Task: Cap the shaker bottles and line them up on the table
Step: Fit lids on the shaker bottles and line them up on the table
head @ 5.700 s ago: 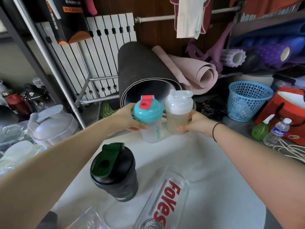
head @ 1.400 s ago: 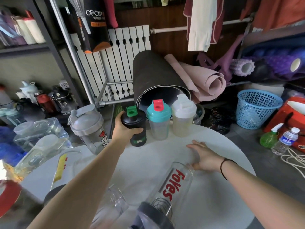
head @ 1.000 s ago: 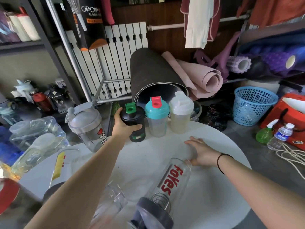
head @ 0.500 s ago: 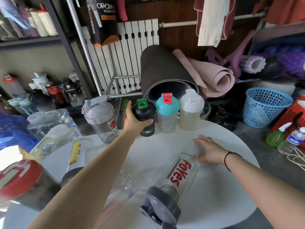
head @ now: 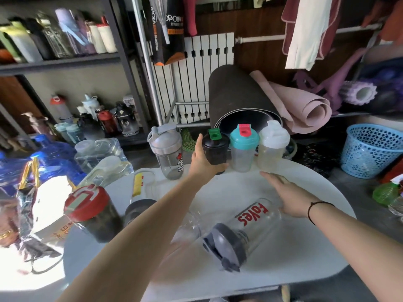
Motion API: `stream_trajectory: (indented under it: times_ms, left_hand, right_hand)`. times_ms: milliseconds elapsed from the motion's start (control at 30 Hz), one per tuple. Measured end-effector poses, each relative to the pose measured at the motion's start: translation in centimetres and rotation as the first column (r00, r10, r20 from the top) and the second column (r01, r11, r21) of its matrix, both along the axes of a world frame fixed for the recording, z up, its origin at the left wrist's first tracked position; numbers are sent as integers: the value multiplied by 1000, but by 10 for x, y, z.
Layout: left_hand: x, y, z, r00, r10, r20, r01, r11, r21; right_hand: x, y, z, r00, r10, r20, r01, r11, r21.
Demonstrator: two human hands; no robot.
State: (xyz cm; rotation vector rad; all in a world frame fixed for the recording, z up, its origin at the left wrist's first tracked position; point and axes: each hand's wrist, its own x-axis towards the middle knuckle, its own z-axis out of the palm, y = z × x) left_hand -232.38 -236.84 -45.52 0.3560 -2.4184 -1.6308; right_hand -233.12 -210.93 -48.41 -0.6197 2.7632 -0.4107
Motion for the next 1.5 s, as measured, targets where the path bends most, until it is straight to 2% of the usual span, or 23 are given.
stream_trajectory:
  times_ms: [133,233,300,367,400,500,600,700,767,833,933,1000,1133,1233,1333,1500]
  left_hand:
    - [26,-4,7,1000,1,23,0,999,-43]
    - [45,-6,13,998,-6,63,11,997,-77]
    - [59,-7,17,996,-26,81,33,995,-91]
    - [71,-9,18,994,-54,96,63,993,-102]
    - [76,-10,18,992,-71,108,83,991,-108]
    - [91,-14,21,979,-137,154,157,979,-128]
    - [104,-16,22,956,-185,226,226,959,-172]
    - [114,-17,18,935,-208,288,292,911,-291]
    - [118,-17,14,933,-204,295,306,882,-359]
    - [117,-15,10,947,-190,260,277,894,-353]
    - [109,-7,10,969,-197,146,221,961,-166]
    - [103,5,12,952,-286,107,288,957,-4]
    - [83,48,12,864,-499,63,489,863,128]
    - [61,85,7,855,-518,-30,517,844,141]
    - [38,113,1,891,-451,-60,455,878,151]
    - [10,137,-18,907,-416,-57,420,892,165]
  right_hand:
    - [14,-2,16,1000,-2,-29,2,1000,-10]
    - [24,-9,31,995,-28,-91,18,993,-114]
    - [35,-16,42,996,38,-83,-50,987,-153]
    - [50,-22,52,986,165,-6,-165,985,-45]
    - [57,-26,56,970,243,8,-243,967,70]
    - [73,-34,51,891,451,-44,-401,830,388]
    - [80,-42,32,851,509,-129,-399,787,472]
    - [83,-45,22,847,477,-234,-333,820,465]
    - [82,-44,21,862,438,-256,-312,856,412]
    - [76,-37,20,902,362,-236,-278,905,323]
    - [64,-17,20,955,165,-246,-144,984,101]
    - [55,-6,18,975,-2,-220,-13,998,-67]
    - [37,0,10,965,-241,-101,183,900,-397]
    - [28,2,6,949,-312,-42,235,791,-564]
    - [19,13,3,913,-408,-4,318,718,-620]
    - [-10,36,-3,890,-445,100,412,689,-596]
